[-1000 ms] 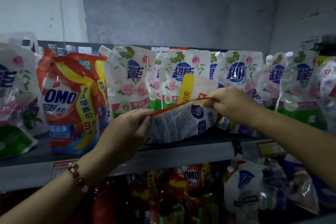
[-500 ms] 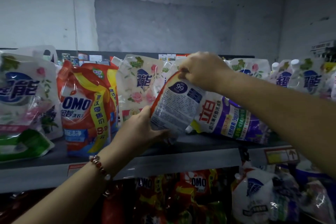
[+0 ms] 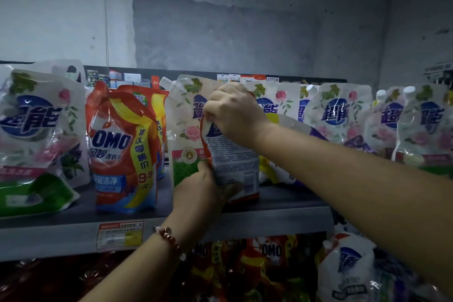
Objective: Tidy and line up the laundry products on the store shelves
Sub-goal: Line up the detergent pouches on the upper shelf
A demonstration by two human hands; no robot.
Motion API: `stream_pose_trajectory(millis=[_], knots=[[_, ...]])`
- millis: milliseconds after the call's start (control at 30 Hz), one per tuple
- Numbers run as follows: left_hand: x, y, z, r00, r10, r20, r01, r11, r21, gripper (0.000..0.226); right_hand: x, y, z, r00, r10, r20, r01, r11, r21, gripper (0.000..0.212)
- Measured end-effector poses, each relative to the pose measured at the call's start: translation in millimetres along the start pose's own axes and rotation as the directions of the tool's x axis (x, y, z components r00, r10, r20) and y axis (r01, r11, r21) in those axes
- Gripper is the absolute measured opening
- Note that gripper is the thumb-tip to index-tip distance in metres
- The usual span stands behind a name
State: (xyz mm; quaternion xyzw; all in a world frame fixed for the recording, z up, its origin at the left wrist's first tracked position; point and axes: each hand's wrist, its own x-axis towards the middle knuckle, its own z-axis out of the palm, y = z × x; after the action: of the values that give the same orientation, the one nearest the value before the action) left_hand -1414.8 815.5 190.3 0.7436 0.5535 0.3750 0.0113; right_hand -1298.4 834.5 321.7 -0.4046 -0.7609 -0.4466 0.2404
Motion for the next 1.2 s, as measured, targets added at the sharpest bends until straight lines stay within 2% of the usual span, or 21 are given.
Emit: stream_pose_trajectory(millis=[133, 233, 400, 600, 733, 800, 933, 1067, 1200], knots=[[-4, -5, 5, 0.996, 0.038, -0.077, -0.044, 0.997, -0.066, 0.077, -10, 6, -9, 1.0, 0.016, 0.014, -0.016, 1.0, 0.007, 0.021], [-5, -8, 5, 0.992, 0.067, -0.109, -0.077, 0.993, -0.094, 0.097, -14, 6, -13, 0.999, -0.003, 0.051, 0.004, 1.0, -0.016, 0.024], [-11, -9, -4, 0.97, 0.185, -0.158, -0.173, 0.981, 0.082, 0.112, -18, 1, -16, 0.995, -0.01, 0.101, 0.014, 0.999, -0.035, 0.032], [-16, -18, -10, 0.951, 0.275, -0.142, -0.247, 0.95, 0.189, 0.098, -39, -8, -37, 0.982, 0.055, 0.18, -0.058, 0.998, 0.012, 0.057], [-16, -21, -16, 0.913, 0.373, -0.165, -0.323, 0.908, 0.268, 0.086, -68, -14, -54, 0.975, 0.149, 0.164, -0.156, 0.987, 0.026, 0.073], [-16, -22, -16, 0.889, 0.432, -0.151, -0.38, 0.881, 0.283, 0.083, -83, -14, -62, 0.957, 0.2, 0.209, -0.206, 0.979, 0.007, 0.077], [-21, -15, -16, 0.849, 0.519, -0.1, -0.485, 0.841, 0.241, 0.076, -112, -11, -75, 0.873, 0.305, 0.381, -0.287, 0.952, -0.106, 0.08], [-31, -6, -13, 0.818, 0.576, -0.016, -0.556, 0.796, 0.24, 0.076, -141, -14, -87, 0.72, 0.438, 0.538, -0.359, 0.899, -0.252, 0.082], [-40, 9, -14, 0.801, 0.591, 0.091, -0.596, 0.777, 0.201, 0.084, -161, -17, -100, 0.593, 0.528, 0.608, -0.433, 0.846, -0.312, 0.085]])
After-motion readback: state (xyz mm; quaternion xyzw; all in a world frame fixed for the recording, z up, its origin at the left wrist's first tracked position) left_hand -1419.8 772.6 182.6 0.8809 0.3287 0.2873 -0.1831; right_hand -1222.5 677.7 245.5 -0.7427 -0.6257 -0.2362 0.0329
